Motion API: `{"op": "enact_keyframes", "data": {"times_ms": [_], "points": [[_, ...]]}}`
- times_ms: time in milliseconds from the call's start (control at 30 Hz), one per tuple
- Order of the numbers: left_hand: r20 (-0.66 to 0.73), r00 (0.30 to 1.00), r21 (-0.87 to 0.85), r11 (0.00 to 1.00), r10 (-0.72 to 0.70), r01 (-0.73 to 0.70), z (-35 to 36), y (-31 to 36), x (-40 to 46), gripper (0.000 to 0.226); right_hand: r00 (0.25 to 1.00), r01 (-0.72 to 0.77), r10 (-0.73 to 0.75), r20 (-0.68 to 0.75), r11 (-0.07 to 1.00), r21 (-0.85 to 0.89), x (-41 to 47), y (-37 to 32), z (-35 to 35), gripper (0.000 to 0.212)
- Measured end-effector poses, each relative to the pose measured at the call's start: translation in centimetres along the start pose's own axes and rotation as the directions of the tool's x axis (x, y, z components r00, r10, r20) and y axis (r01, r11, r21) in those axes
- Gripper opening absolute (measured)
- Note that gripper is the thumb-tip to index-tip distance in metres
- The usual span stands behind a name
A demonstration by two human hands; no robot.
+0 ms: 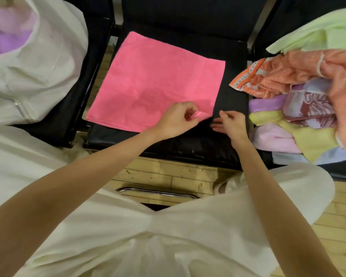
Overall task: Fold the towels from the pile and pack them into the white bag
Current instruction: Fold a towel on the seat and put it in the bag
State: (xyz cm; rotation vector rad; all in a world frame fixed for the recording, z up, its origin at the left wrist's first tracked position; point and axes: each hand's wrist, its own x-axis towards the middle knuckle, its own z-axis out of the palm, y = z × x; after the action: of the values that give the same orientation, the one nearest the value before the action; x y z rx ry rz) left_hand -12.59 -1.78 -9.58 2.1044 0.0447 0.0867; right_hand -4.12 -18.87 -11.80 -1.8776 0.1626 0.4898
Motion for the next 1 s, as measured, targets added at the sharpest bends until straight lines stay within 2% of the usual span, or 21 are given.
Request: {"op": "enact_keyframes", "data": {"times_ms": [100,233,300,433,500,600,667,733,833,1000], "points": [[-0.022,0.997,-0.139,0.988,-0.071,0.067,-0.8,0.4,0.2,0.009,0.995,-0.087,0.088,-0.055,0.996,0.030,3.4,-0.6,1.4,0.022],[0.035,0.988,-0.247,0.956,-0.153,0.157,-2.5,0.3,0.8,0.023,0.993,-0.034,0.031,-0.117,0.999,-0.022,7.9,-2.3,2.9,0.021],[0.108,0.975,-0.254,0.943,-0.192,0.214,-3.1,0.0,0.9,0.031,0.984,-0.020,0.004,-0.178,0.996,-0.092,10.1,-3.3,3.4,0.030],[0.228,0.938,-0.199,0.930,-0.263,0.309,-3.8,0.0,1.0,0.027,0.961,0.035,-0.087,-0.262,0.979,-0.199,12.4,-6.4,4.2,0.040],[0.282,0.919,-0.193,0.922,-0.276,0.337,-4.0,0.0,1.1,0.026,0.951,0.048,-0.113,-0.289,0.974,-0.223,13.3,-7.0,4.3,0.038],[0.368,0.884,-0.209,0.900,-0.290,0.382,-4.0,0.2,1.1,0.023,0.937,0.078,-0.150,-0.316,0.970,-0.229,13.7,-7.2,4.2,0.015],[0.403,0.863,-0.229,0.880,-0.304,0.417,-3.7,0.4,1.0,0.027,0.916,0.097,-0.165,-0.365,0.975,-0.198,13.8,-7.0,3.8,0.013],[0.443,0.846,-0.251,0.866,-0.295,0.433,-3.2,1.0,0.9,0.032,0.908,0.129,-0.156,-0.388,0.987,-0.097,13.9,-7.3,3.3,0.008],[0.468,0.837,-0.258,0.862,-0.284,0.437,-3.1,1.4,0.7,0.035,0.905,0.176,-0.160,-0.394,0.984,0.005,14.0,-8.0,3.3,0.030],[0.446,0.829,-0.309,0.812,-0.337,0.496,-5.4,0.0,-1.0,0.034,0.920,0.215,-0.166,-0.356,0.971,0.103,13.3,-9.9,6.5,0.023]]}}
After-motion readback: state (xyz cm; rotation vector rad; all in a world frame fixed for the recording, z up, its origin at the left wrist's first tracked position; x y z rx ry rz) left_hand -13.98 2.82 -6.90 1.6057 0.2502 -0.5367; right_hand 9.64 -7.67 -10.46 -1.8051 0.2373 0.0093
